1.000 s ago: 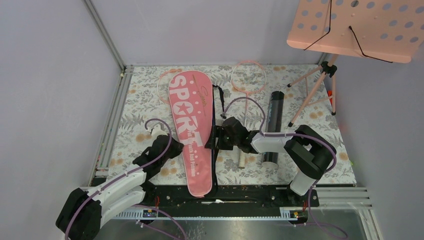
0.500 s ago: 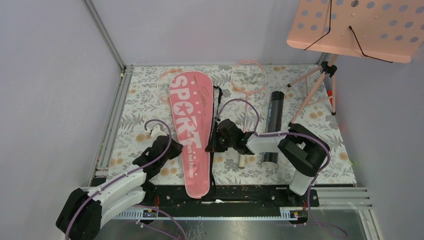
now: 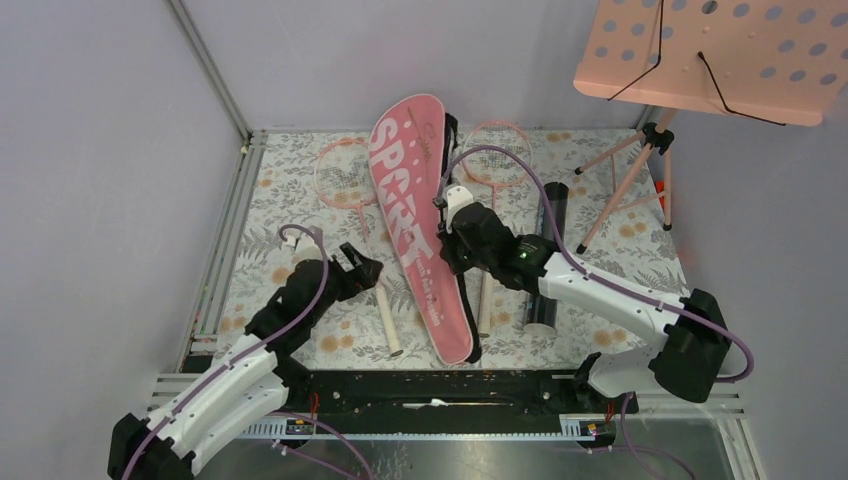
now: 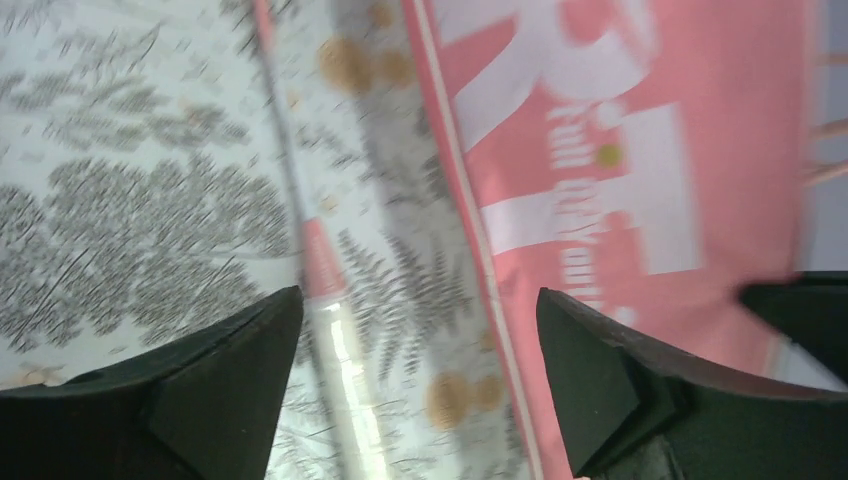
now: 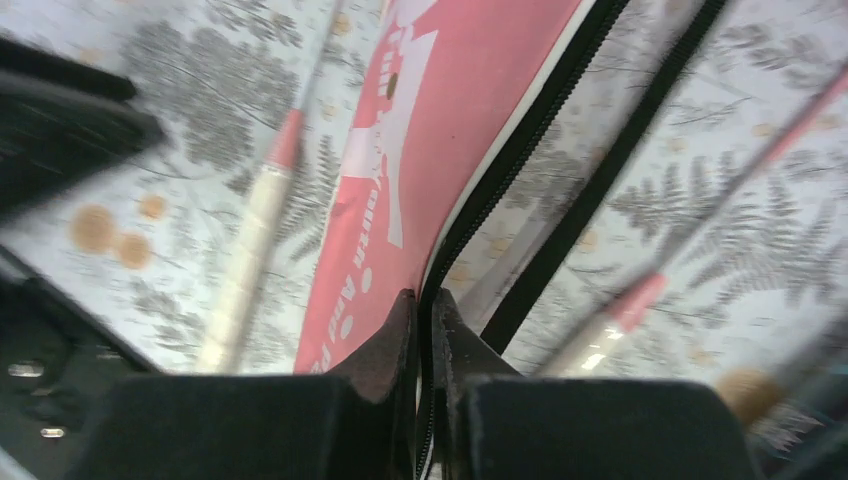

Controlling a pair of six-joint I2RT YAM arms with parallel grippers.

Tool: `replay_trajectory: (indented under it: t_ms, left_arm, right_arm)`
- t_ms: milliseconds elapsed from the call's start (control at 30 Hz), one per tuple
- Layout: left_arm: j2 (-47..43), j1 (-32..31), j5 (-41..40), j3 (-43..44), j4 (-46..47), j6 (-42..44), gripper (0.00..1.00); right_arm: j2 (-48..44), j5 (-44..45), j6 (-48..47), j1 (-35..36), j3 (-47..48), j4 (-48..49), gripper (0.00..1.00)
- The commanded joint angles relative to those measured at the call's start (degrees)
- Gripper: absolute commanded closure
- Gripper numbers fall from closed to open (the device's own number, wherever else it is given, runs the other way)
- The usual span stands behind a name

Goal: Pack up the badminton gear

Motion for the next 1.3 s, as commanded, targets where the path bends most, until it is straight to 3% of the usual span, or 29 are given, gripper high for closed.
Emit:
replay_trajectory:
  t_ms: [0, 233, 500, 833, 1100, 1267]
  left_arm:
    - [-1.3, 0.1, -0.3, 8.9, -0.7, 3.1, 0.02]
    - [11.4, 0.1, 3.0, 17.1, 5.3, 4.3, 0.01]
    - [29.0, -0.3, 9.3, 25.3, 14.7, 2.4, 0.01]
    - [35.9, -1.5, 9.1, 30.8, 17.0, 2.9, 0.02]
    - [39.7, -1.8, 6.2, 32.3, 13.1, 4.3, 0.13]
    - [42.0, -1.8, 5.7, 32.6, 12.4, 4.6, 0.24]
  right_arm:
    - [-1.4, 9.0, -14.6, 1.7, 2.5, -8.0, 1.0]
    - [2.4, 17.5, -23.3, 6.4, 3.6, -11.1, 1.0]
    - [2.8, 13.7, -22.2, 8.8, 1.8, -8.2, 1.0]
    - [3.0, 9.9, -19.9, 8.9, 2.1, -8.1, 1.0]
    - [2.8, 9.7, -19.5, 8.9, 2.0, -7.8, 1.0]
    - [2.6, 9.1, -19.2, 8.9, 1.9, -7.7, 1.0]
